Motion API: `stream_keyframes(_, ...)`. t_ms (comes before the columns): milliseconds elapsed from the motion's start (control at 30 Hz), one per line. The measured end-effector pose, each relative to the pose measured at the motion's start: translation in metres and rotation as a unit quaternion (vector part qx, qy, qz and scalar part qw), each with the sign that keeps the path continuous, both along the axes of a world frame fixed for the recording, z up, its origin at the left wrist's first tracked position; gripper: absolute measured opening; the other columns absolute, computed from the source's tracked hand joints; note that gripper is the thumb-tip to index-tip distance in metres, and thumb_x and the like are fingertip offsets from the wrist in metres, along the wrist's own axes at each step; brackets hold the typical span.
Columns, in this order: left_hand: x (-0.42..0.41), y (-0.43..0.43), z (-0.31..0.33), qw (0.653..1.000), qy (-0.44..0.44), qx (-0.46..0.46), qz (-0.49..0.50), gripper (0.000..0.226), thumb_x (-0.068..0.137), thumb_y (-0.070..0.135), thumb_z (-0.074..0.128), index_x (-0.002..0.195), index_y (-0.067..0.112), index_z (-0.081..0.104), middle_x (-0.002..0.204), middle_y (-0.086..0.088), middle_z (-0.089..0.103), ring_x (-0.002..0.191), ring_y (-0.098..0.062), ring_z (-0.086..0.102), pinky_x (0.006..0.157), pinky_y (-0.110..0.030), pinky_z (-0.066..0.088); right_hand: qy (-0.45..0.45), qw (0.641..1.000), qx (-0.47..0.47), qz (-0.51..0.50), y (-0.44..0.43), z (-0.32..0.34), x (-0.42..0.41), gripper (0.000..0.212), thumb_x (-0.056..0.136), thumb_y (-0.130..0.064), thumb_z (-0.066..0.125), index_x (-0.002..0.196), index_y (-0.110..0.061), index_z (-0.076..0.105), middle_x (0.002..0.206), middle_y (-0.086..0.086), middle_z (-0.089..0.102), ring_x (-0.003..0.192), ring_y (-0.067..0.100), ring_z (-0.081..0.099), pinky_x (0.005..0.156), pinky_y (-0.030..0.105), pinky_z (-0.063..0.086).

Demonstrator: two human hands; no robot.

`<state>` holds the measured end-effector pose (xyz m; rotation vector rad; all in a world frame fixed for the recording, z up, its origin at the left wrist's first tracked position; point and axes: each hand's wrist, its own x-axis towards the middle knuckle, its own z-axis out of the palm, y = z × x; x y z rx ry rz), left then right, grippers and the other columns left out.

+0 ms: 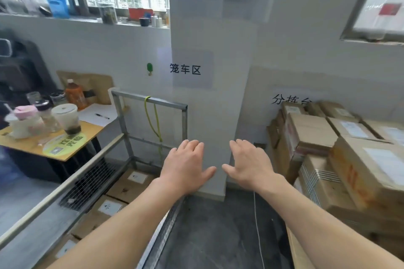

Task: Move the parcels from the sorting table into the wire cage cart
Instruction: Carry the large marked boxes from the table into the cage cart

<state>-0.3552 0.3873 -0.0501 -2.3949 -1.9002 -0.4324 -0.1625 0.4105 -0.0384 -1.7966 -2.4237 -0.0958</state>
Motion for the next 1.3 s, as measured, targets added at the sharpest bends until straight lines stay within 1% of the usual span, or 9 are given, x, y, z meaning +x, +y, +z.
stream_keyframes(133,0.026,0.005,0.005,0.999,-0.002,-0.003,-0.051,0.077,0.089,0.068,0.046,0.145,0.015,0.04,0.148,0.002,0.044,0.138,-0.02,0.035,0.108,-0.041,0.039,0.001,0.999,0.007,-0.053,-0.015,0.008,0.029,0.058,0.091,-0.056,0.053,0.133,-0.015,0.047,0.126,0.002,0.054,0.125,0.024,0.048,0.094,0.042,0.046)
stream_keyframes(300,0.052,0.003,0.008,0.993,-0.006,0.0,-0.118,0.077,0.089,0.068,0.046,0.145,0.015,0.04,0.149,0.0,0.044,0.139,-0.021,0.035,0.106,-0.041,0.04,-0.005,0.992,0.004,-0.125,-0.042,0.011,0.055,0.063,0.091,-0.056,0.053,0.139,-0.015,0.044,0.136,0.002,0.052,0.131,0.023,0.045,0.099,0.044,0.045)
stream_keyframes(400,0.065,-0.001,0.008,0.988,-0.008,0.005,-0.154,0.079,0.089,0.068,0.045,0.147,0.015,0.039,0.15,0.0,0.043,0.139,-0.021,0.035,0.106,-0.041,0.039,-0.013,0.987,0.006,-0.162,-0.062,0.01,0.066,0.064,0.092,-0.057,0.052,0.14,-0.016,0.043,0.132,0.001,0.053,0.129,0.022,0.046,0.099,0.043,0.045)
stream_keyframes(533,0.082,-0.013,0.005,0.979,-0.017,0.0,-0.202,0.079,0.089,0.068,0.045,0.147,0.015,0.039,0.149,0.0,0.044,0.137,-0.022,0.036,0.106,-0.042,0.04,-0.018,0.978,0.003,-0.208,-0.093,0.009,0.079,0.059,0.09,-0.058,0.053,0.133,-0.019,0.046,0.133,0.001,0.054,0.13,0.023,0.047,0.1,0.043,0.045)
stream_keyframes(667,0.1,-0.027,0.0,0.968,-0.023,-0.003,-0.251,0.077,0.09,0.068,0.046,0.145,0.015,0.04,0.148,0.0,0.045,0.136,-0.022,0.038,0.107,-0.042,0.041,-0.018,0.968,0.006,-0.251,-0.128,0.006,0.091,0.047,0.089,-0.058,0.054,0.121,-0.024,0.049,0.123,-0.003,0.057,0.121,0.021,0.051,0.094,0.042,0.048)
stream_keyframes(833,0.132,-0.049,-0.004,0.95,-0.028,-0.009,-0.31,0.075,0.091,0.066,0.047,0.146,0.016,0.04,0.148,0.0,0.046,0.136,-0.021,0.039,0.106,-0.042,0.04,-0.011,0.953,0.006,-0.304,-0.174,0.001,0.114,0.047,0.09,-0.059,0.055,0.123,-0.025,0.05,0.123,-0.005,0.057,0.119,0.019,0.053,0.093,0.04,0.05)
stream_keyframes(1067,0.198,-0.082,-0.011,0.925,-0.017,-0.021,-0.379,0.077,0.09,0.069,0.044,0.147,0.017,0.04,0.148,0.001,0.046,0.135,-0.02,0.039,0.105,-0.041,0.043,-0.017,0.919,-0.022,-0.392,-0.236,-0.01,0.167,0.062,0.094,-0.057,0.053,0.141,-0.019,0.043,0.143,0.001,0.05,0.137,0.022,0.042,0.104,0.043,0.043)
stream_keyframes(1167,0.233,-0.096,-0.011,0.917,-0.017,-0.024,-0.399,0.08,0.091,0.069,0.044,0.149,0.015,0.038,0.152,-0.002,0.043,0.139,-0.022,0.037,0.108,-0.043,0.041,-0.015,0.908,-0.024,-0.419,-0.26,-0.012,0.198,0.056,0.093,-0.057,0.053,0.134,-0.02,0.046,0.133,-0.002,0.053,0.134,0.022,0.045,0.099,0.041,0.044)
stream_keyframes(1300,0.286,-0.115,-0.01,0.905,-0.02,-0.025,-0.423,0.077,0.092,0.069,0.045,0.148,0.016,0.039,0.151,-0.002,0.043,0.138,-0.023,0.038,0.107,-0.043,0.043,-0.009,0.893,-0.027,-0.449,-0.288,-0.01,0.247,0.058,0.092,-0.057,0.054,0.135,-0.019,0.047,0.131,-0.002,0.054,0.132,0.021,0.046,0.098,0.042,0.045)
